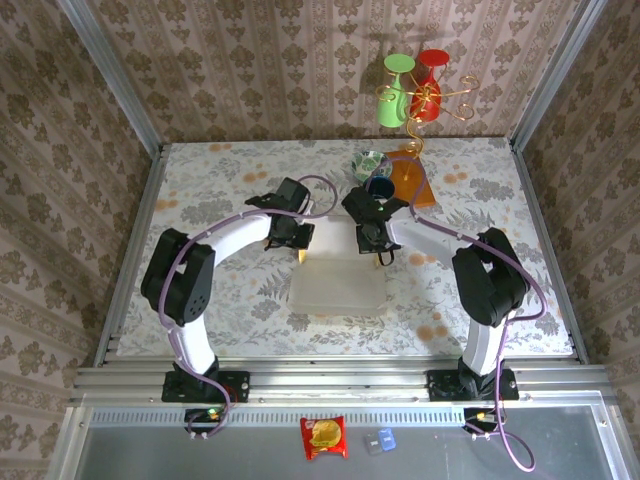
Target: Fold the paper box
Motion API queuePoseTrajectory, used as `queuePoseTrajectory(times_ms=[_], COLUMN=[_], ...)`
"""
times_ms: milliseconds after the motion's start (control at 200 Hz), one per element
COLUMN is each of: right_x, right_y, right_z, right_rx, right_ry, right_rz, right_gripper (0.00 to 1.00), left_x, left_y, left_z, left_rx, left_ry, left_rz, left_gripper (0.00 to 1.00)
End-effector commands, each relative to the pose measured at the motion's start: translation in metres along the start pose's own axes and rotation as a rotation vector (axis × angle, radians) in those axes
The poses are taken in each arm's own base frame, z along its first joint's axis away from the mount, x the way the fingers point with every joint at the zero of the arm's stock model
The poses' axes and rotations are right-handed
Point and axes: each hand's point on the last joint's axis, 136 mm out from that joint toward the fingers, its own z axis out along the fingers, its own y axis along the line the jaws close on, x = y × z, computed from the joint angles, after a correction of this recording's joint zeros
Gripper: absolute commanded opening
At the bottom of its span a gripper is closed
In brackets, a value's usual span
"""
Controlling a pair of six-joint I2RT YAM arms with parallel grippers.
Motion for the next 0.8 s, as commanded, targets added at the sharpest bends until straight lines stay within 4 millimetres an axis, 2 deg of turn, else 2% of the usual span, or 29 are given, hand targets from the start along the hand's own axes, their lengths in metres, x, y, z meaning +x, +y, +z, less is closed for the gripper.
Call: queuePoseTrajectory(times_ms=[0,315,435,600,795], right_x=[-0.01,-0.022,-0.03,-0.035,-0.028], right_y=[-0.003,-0.005,0.007,0.012,0.011], right_z=[0.0,0.013,0.013,0.013,0.019], right_rx=[-0.026,-0.106,-0.164,-0.183,-0.17], right_ry=[-0.04,-0.041,-0.065,-0.079,-0.05], right_rz=[-0.048,-0.037,-0.036,-0.033,-0.04], right_gripper=[0.14,0.21,0.23,0.23,0.21], left_x=[0.018,0.015,0.015,0.016,0.016], left_y=[0.012,0.017,0.017,0.02,0.02], left_z=[0.009,0.019,0.021,0.024,0.024], left_rx=[-0.052,-0.087,-0.086,-0.098,-0.103], left_ry=[0.108,0.132,0.13,0.142,0.141], left_rz=[-0.006,0.026,0.036,0.043,0.037], left_gripper=[0.0,0.0,0.0,0.0,0.0])
